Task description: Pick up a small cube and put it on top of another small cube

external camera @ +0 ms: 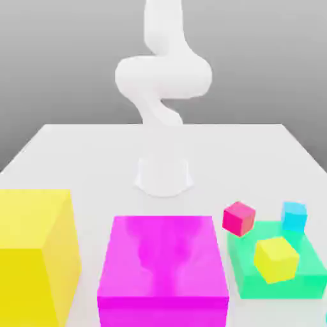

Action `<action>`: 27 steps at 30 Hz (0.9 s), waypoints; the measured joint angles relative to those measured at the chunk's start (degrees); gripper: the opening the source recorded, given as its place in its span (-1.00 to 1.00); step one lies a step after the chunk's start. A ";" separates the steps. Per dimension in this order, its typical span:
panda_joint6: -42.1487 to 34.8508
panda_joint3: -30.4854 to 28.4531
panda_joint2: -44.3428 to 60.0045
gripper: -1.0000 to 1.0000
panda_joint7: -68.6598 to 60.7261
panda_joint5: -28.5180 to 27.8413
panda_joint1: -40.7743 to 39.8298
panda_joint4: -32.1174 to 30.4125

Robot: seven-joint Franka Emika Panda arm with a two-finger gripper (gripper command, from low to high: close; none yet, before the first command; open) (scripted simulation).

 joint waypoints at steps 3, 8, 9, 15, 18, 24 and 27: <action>1.19 0.15 6.55 0.00 -4.29 0.06 2.72 1.30; 3.07 0.95 16.97 0.00 -11.22 0.35 6.47 3.38; 3.45 1.17 19.05 0.00 -12.63 0.43 7.16 3.79; 5.74 3.07 31.50 0.00 -20.65 0.37 10.79 6.26; 6.87 4.35 37.74 0.00 -24.39 -0.07 12.84 7.49; 9.12 6.25 50.27 0.00 -31.08 -2.10 16.35 9.97; 10.21 7.48 56.59 0.00 -33.98 -3.78 17.70 11.22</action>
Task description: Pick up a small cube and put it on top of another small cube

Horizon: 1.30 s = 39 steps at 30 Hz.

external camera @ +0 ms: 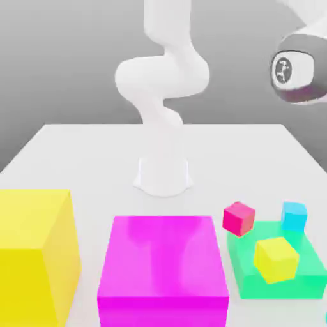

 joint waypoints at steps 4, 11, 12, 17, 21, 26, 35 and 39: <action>1.38 1.38 8.47 0.00 -3.49 -2.83 2.19 1.69; 7.90 0.18 20.18 -1.00 -3.98 -5.89 4.66 4.28; 7.89 0.19 20.18 -1.00 -3.99 -5.88 4.65 4.28; 7.71 0.25 20.11 -1.00 -4.07 -5.86 4.62 4.27; 2.65 1.62 13.12 -1.00 -5.30 -4.24 3.72 2.36; 0.67 4.61 2.86 -1.00 -9.02 -2.89 3.67 -5.92; -1.76 8.75 -16.28 -1.00 -19.55 3.84 6.18 -22.06; -3.00 8.73 -24.91 -1.00 -24.93 7.63 8.69 -29.19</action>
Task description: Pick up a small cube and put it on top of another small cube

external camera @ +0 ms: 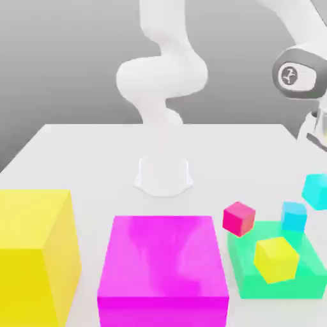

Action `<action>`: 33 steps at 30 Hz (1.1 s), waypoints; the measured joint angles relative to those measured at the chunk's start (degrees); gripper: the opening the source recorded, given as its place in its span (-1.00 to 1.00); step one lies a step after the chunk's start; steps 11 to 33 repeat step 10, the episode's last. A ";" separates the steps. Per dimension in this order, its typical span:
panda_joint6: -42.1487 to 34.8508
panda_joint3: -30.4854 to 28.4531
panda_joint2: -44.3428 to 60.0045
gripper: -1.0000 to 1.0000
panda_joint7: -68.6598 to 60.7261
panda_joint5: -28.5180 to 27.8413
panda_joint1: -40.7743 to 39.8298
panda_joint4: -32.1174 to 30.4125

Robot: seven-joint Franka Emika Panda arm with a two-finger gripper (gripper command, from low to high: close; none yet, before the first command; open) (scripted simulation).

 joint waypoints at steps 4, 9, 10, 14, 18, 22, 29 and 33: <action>4.02 0.37 -0.55 -1.00 -1.88 0.72 1.17 -4.55; 10.43 0.58 4.69 1.00 -0.33 -1.51 0.82 -5.87; 10.43 0.58 4.69 1.00 -0.33 -1.51 0.82 -5.87; 10.43 0.58 4.69 1.00 -0.33 -1.51 0.82 -5.87; 10.43 0.58 4.69 1.00 -0.33 -1.51 0.82 -5.87; 10.43 0.58 4.69 1.00 -0.33 -1.51 0.82 -5.87; 10.43 0.58 4.69 1.00 -0.33 -1.51 0.82 -5.87; 10.43 0.58 4.69 1.00 -0.33 -1.51 0.82 -5.87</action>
